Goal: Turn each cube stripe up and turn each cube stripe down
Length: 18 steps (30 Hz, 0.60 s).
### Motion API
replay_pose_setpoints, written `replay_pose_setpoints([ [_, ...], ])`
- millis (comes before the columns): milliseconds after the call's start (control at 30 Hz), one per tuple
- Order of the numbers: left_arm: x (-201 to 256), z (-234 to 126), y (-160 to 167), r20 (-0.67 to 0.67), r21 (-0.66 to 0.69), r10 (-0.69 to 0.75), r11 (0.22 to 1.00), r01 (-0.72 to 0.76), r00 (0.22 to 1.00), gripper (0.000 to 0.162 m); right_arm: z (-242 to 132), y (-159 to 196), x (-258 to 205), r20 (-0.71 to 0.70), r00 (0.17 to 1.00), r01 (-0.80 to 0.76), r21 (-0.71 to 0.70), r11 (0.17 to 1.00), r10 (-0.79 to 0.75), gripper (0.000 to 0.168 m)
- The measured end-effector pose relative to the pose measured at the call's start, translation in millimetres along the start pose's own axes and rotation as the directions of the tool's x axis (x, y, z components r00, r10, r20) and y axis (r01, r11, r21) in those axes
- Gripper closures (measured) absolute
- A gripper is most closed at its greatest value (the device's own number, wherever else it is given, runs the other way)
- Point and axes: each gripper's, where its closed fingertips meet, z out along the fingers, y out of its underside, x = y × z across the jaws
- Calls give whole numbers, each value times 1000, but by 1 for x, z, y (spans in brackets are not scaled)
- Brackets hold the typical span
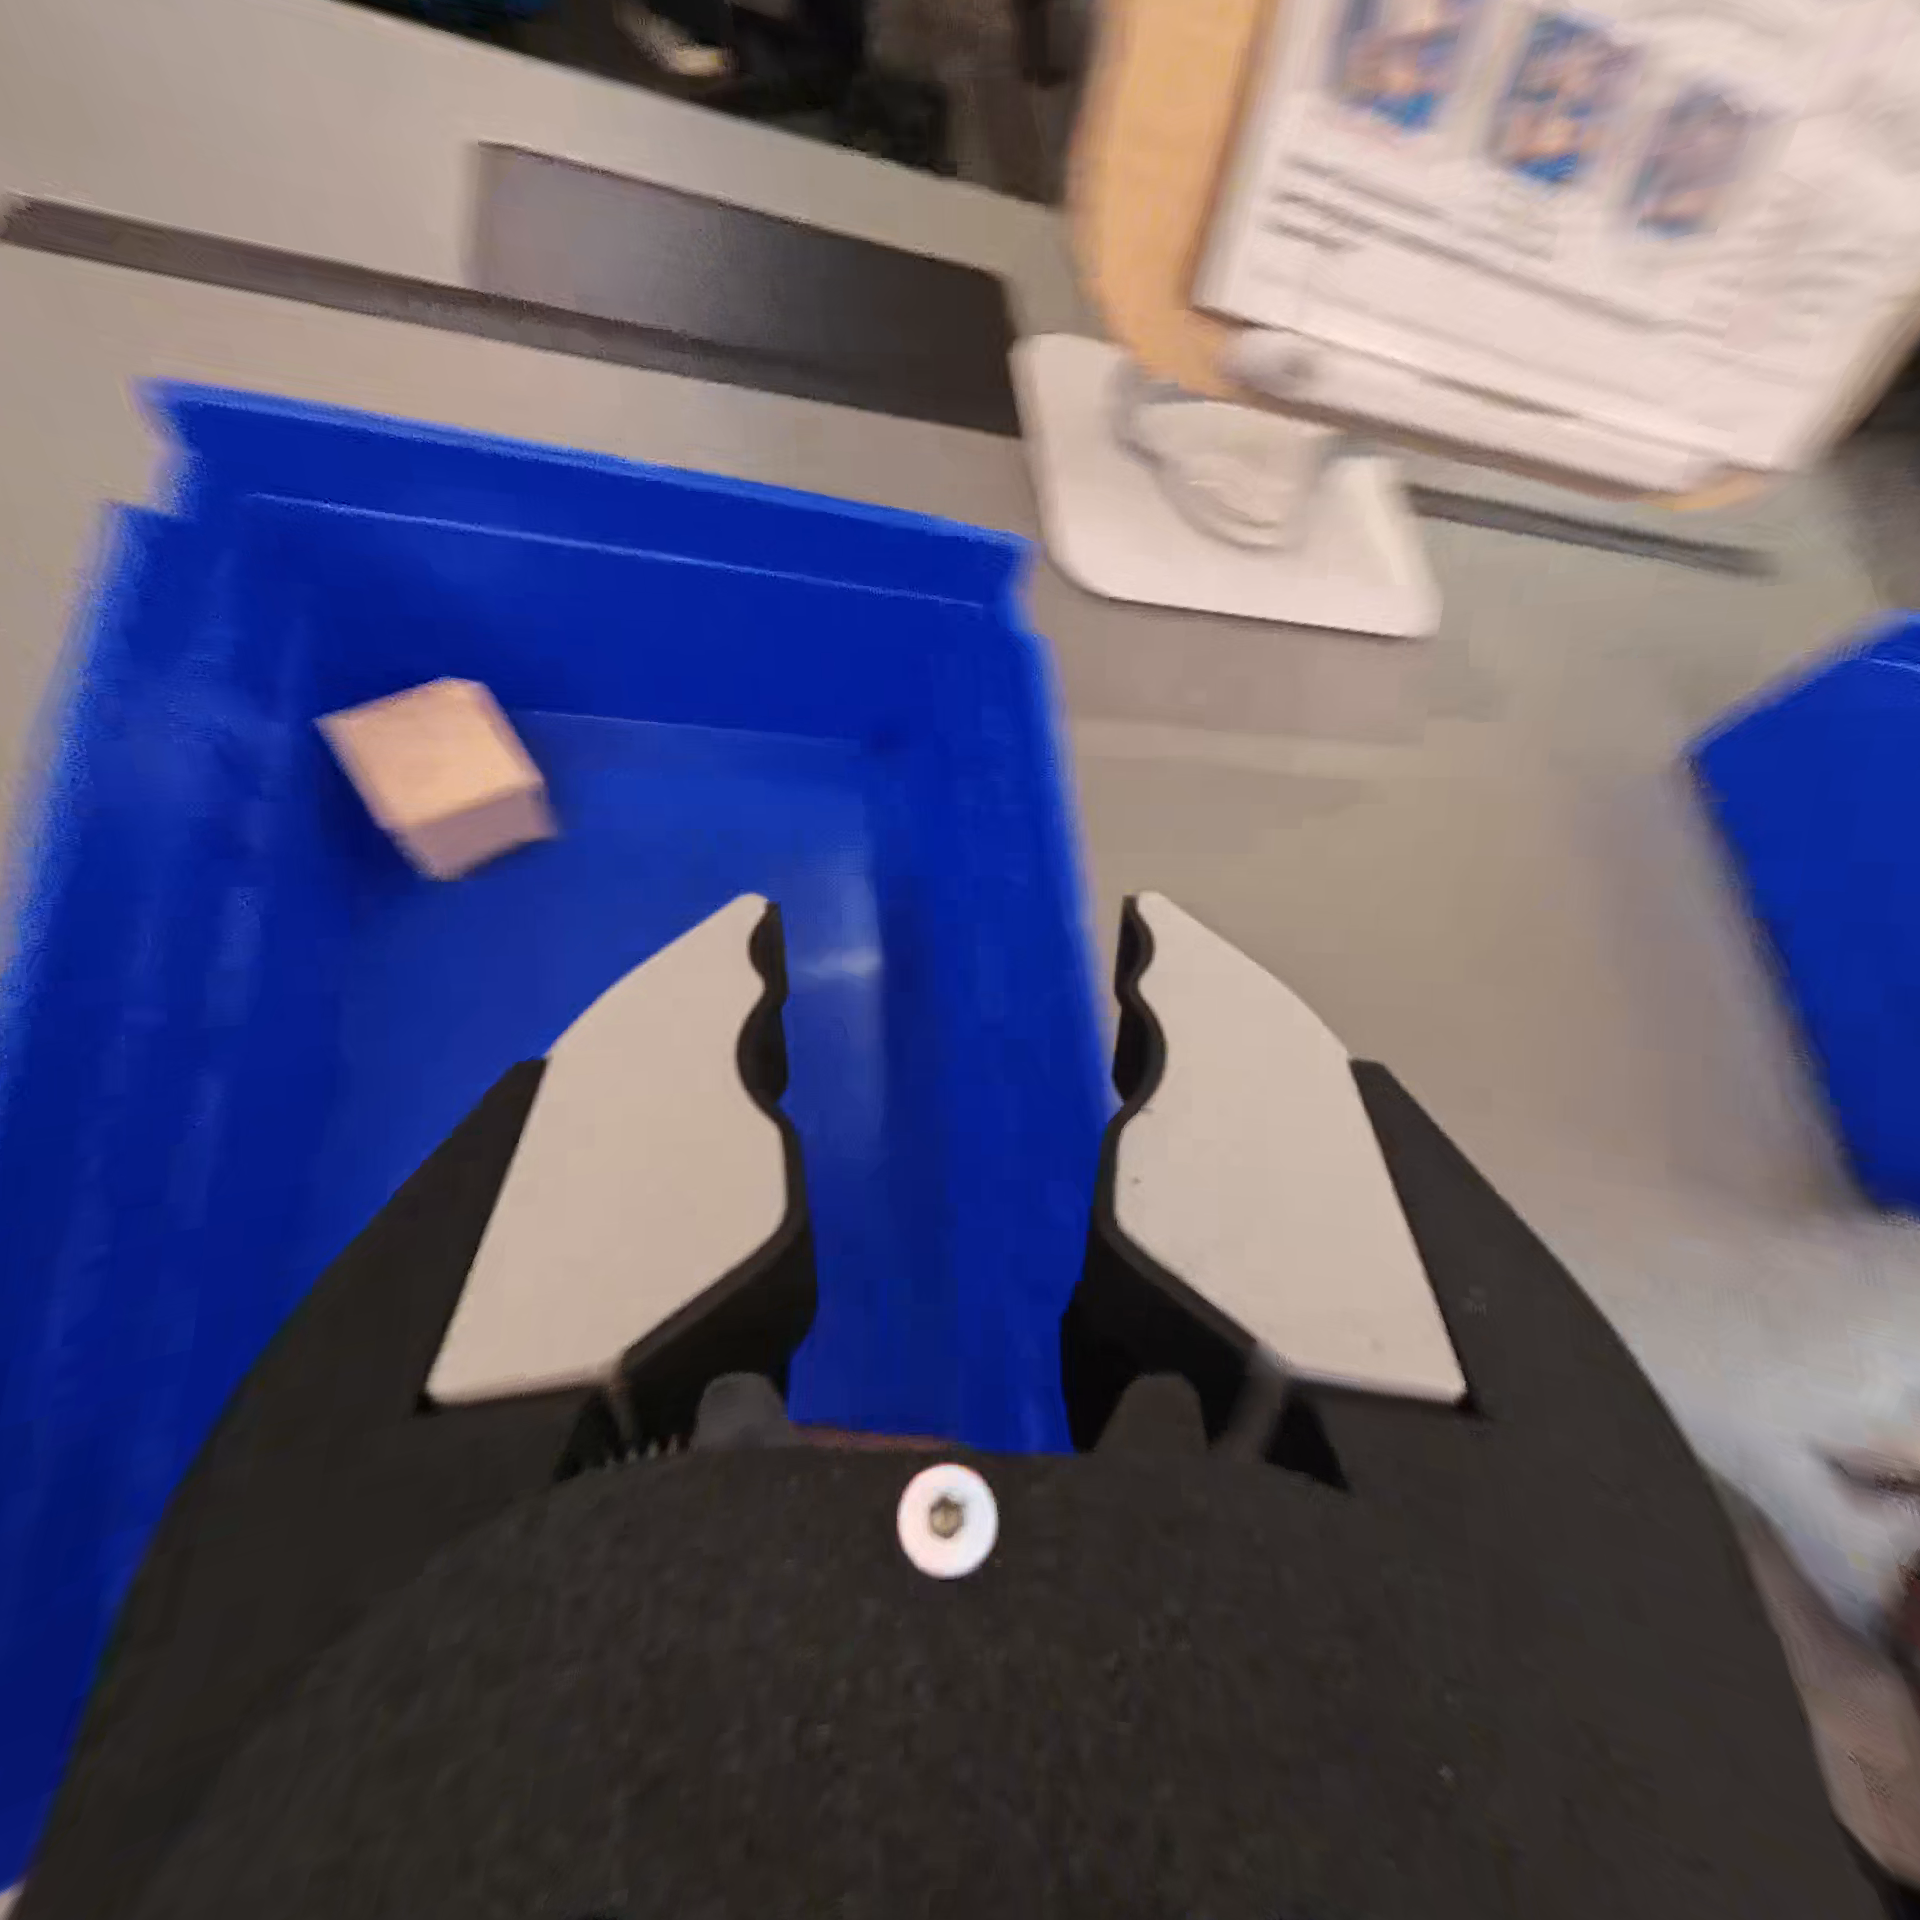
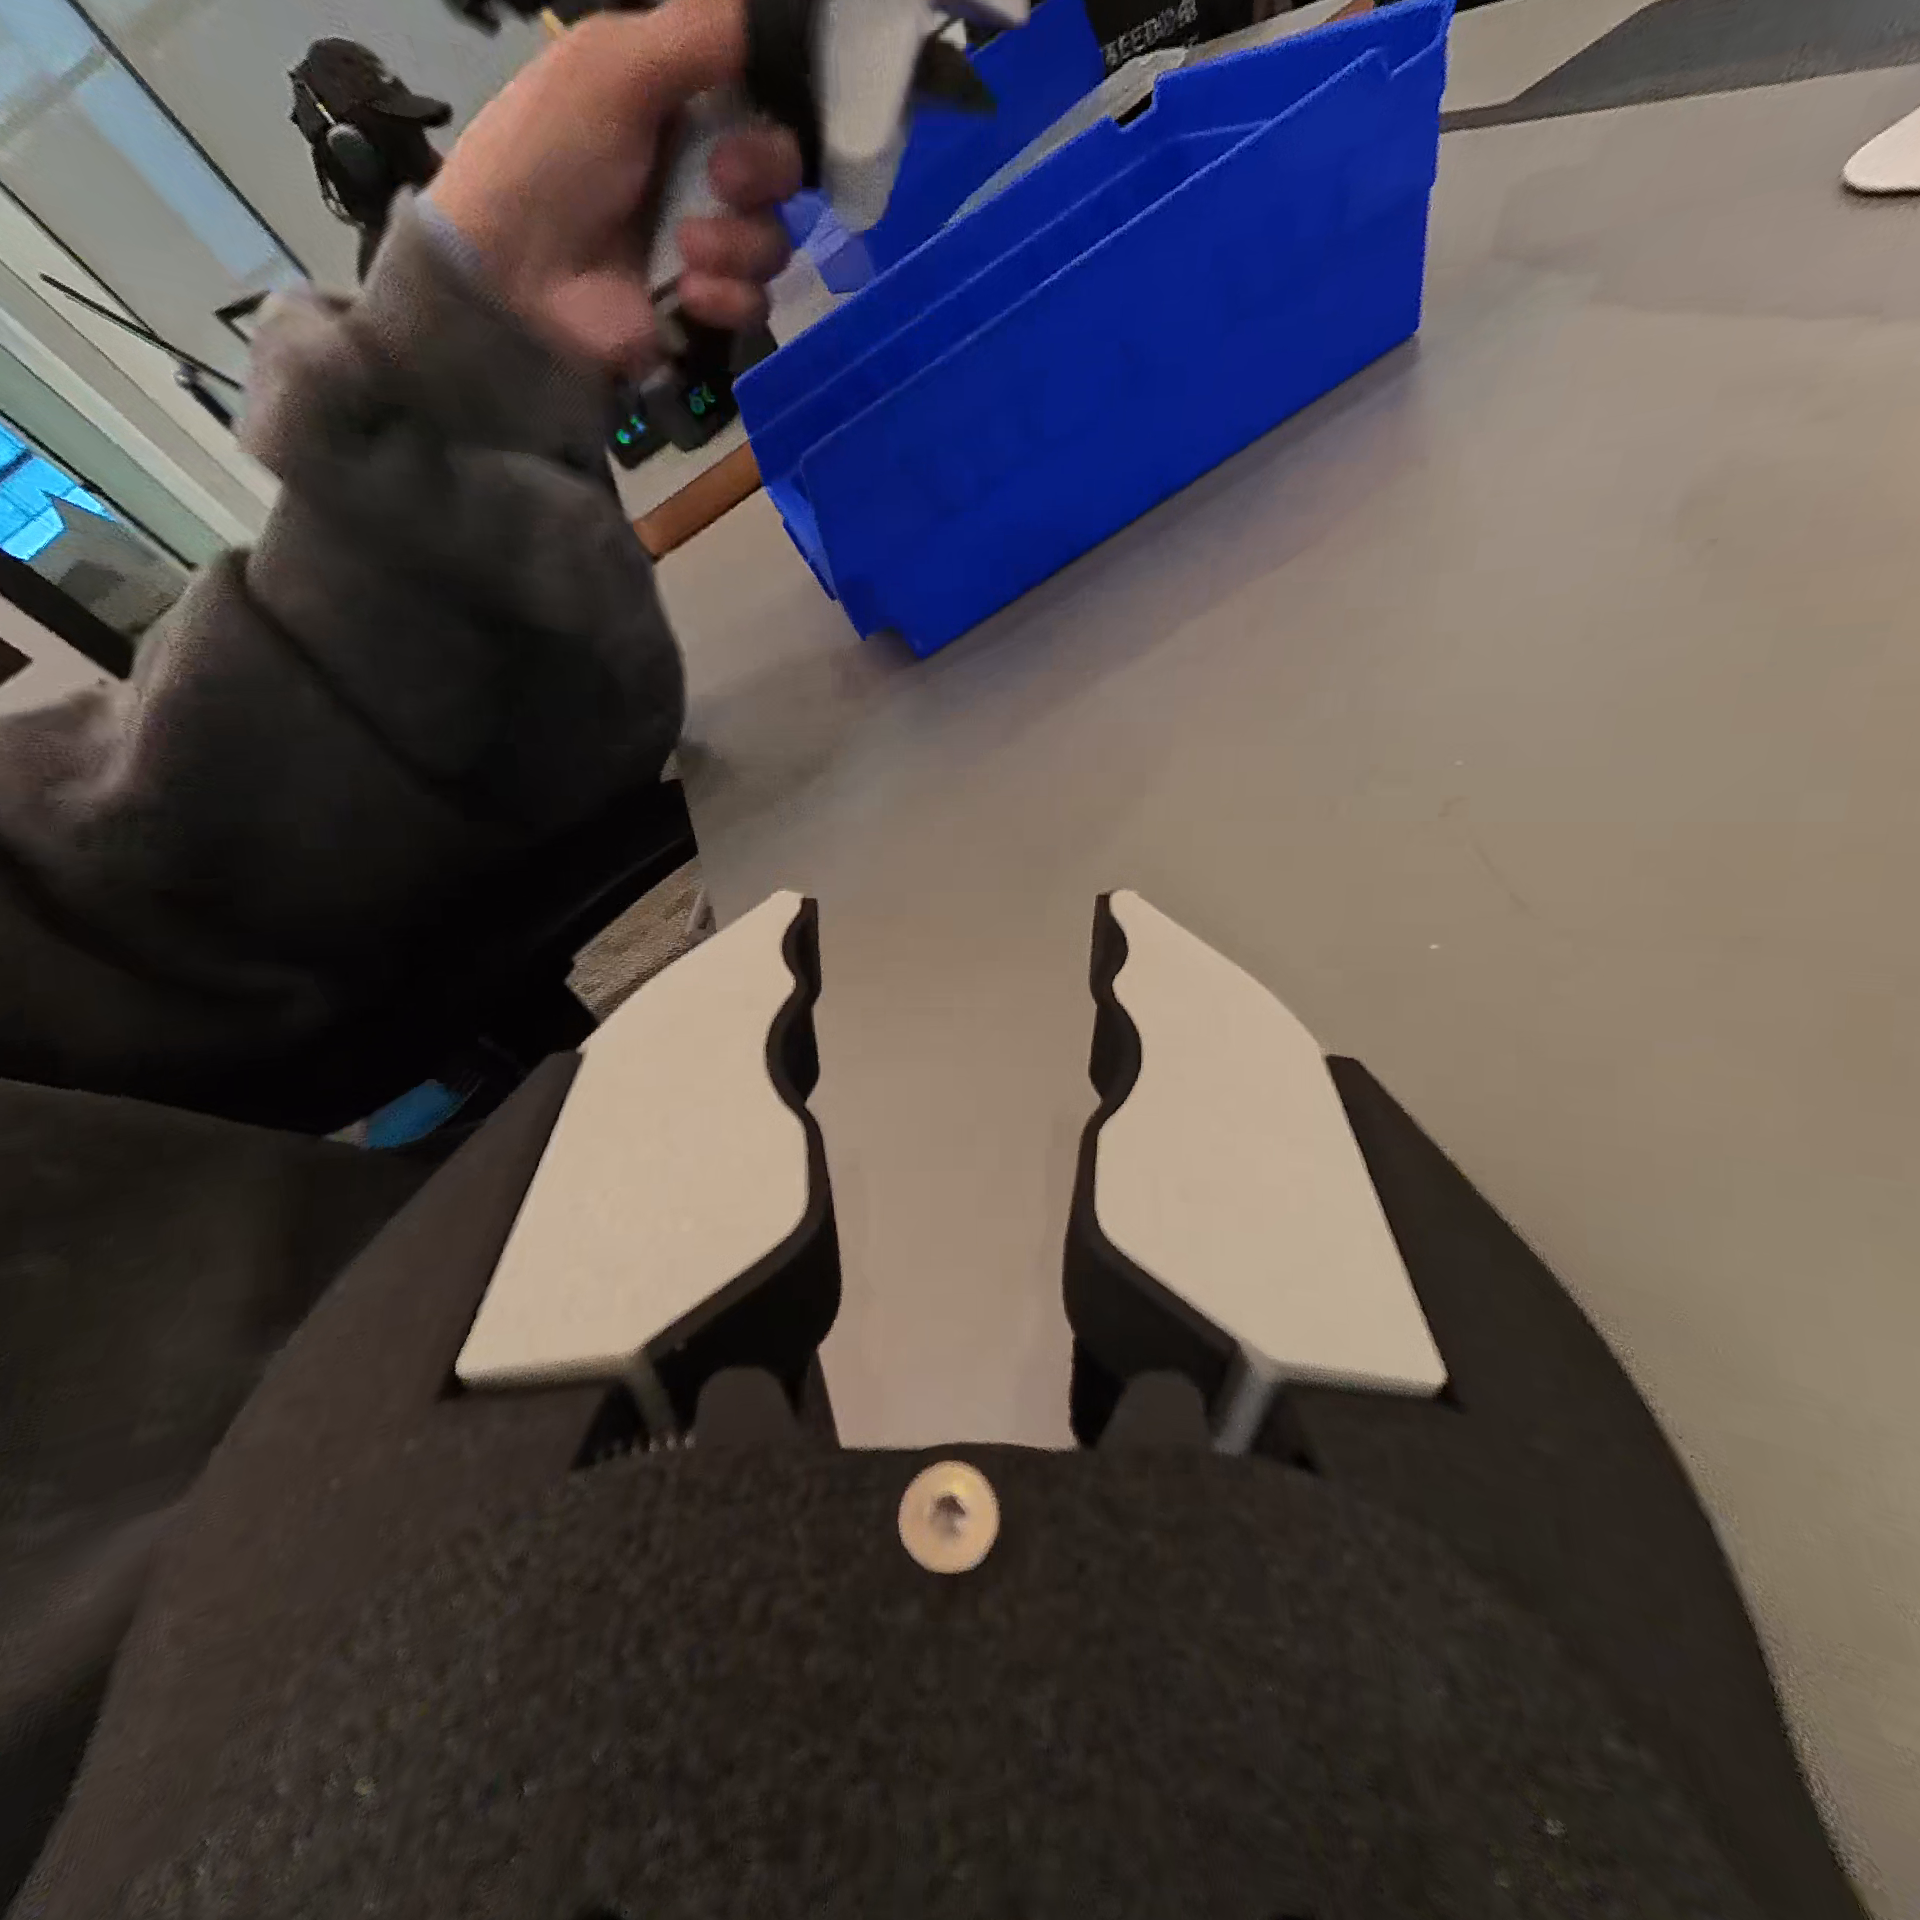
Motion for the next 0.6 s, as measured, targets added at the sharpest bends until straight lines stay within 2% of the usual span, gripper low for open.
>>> replay_pose_setpoints([
  [100, -47, 37, -14, 142, -112, -72, 990, 88, 987, 102, 1, 5, -6, 19, 1000, 6, -14, 1000, -6, 119],
  [300, -110, 93, 5, 361, -321, -160, 904, 284, 919, 99, 5, 16, -4, -29, 994, 104, -80, 991, -106, 120],
  [433, -134, 104, 8, 498, -336, -115, 888, 313, 860, 99, 6, 21, -5, -38, 988, 144, -117, 983, -149, 120],
  [567, -145, 105, 7, 574, -367, -49, 877, 310, 817, 99, 7, 27, -1, -43, 983, 170, -152, 974, -179, 121],
  [600, -147, 104, 7, 584, -368, -36, 878, 305, 811, 103, 7, 29, 0, -45, 983, 171, -161, 972, -180, 121],
])
